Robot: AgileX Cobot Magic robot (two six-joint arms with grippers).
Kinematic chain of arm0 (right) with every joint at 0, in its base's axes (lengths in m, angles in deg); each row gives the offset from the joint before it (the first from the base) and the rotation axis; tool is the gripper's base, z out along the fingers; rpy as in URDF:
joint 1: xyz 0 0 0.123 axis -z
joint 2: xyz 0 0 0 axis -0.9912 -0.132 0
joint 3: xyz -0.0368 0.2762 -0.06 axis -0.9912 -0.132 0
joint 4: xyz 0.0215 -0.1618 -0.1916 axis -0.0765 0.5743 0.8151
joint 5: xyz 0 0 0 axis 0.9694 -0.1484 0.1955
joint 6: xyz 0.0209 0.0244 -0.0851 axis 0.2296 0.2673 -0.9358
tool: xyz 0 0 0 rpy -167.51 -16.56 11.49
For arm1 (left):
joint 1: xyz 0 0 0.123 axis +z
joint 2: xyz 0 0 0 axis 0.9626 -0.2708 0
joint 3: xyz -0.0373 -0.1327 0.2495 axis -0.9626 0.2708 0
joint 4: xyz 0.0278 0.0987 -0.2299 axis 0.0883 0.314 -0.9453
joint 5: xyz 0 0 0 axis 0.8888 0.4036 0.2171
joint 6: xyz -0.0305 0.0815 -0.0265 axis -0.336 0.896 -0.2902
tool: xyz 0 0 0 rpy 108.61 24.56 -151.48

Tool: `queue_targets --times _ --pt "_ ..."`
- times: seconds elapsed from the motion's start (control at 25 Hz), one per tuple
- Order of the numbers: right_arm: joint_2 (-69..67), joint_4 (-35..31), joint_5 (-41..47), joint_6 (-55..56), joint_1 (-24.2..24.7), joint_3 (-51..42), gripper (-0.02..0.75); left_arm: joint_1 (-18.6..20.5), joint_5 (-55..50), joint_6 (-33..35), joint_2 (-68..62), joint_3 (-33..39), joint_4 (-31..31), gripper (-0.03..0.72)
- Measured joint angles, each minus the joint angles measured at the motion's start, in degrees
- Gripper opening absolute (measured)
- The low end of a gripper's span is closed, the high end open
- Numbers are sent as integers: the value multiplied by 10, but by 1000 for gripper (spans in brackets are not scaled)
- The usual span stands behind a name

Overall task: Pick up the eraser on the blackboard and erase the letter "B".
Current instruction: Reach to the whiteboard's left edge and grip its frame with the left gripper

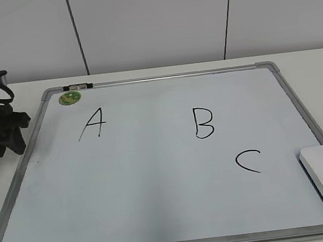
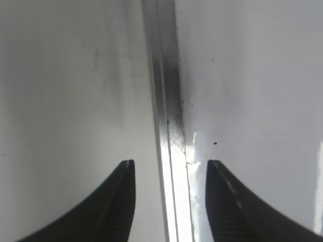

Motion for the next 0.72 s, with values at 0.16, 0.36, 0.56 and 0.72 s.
queue_targets --times 0.16,0.36,0.56,0.72 --pt "0 0 0 0 0 0 563 0 -15 0 -41 -38 -2 309" --pt "0 0 0 0 0 0 563 0 -23 0 -74 -63 -2 302" --pt "0 0 0 0 0 0 563 7 -26 0 -79 -68 -2 286" --pt "0 0 0 0 0 0 563 27 -27 1 -79 -70 -10 274"
